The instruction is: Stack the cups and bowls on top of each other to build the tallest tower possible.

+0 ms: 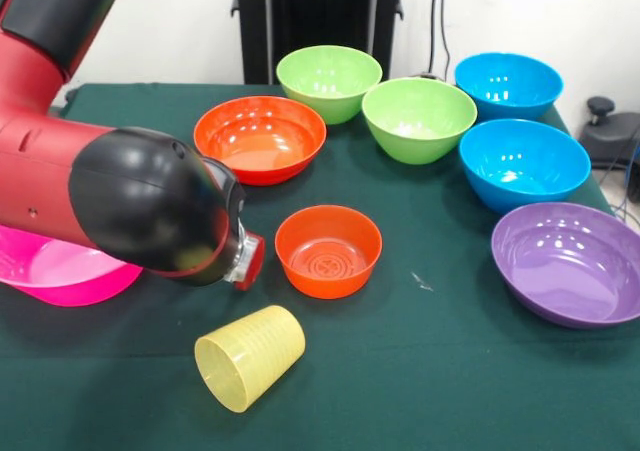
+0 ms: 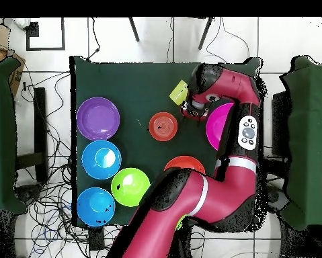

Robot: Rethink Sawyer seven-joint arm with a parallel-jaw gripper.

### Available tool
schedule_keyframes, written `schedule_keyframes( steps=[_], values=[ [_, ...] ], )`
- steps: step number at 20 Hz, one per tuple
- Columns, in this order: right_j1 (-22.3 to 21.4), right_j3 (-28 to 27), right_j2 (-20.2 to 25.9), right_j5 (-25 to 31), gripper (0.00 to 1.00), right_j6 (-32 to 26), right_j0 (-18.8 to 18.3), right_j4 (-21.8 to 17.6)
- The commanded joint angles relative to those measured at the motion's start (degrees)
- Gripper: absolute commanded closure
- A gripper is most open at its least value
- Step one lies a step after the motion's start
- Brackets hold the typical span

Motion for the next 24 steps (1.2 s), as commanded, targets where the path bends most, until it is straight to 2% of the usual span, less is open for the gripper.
schedule_keyframes(
  steps=[1, 5, 9, 14, 18, 24],
  values=[
    [-3.0, -4.8, 4.6, 7.5, 0.0, -12.1, 2.0, -1.7],
    [-0.5, -7.4, 4.8, 6.3, 0.0, -14.5, 2.0, -3.7],
    [1.5, -12.5, 5.8, 9.1, 0.0, -17.8, 2.1, -6.6],
    [2.6, -15.8, 6.9, 11.5, 0.0, -19.7, 1.9, -8.9],
    [3.7, -18.0, 10.6, 12.6, 0.0, -21.2, 1.5, -13.0],
    [3.2, -18.5, 15.0, 13.5, 0.0, -22.4, 1.0, -18.1]
  ],
)
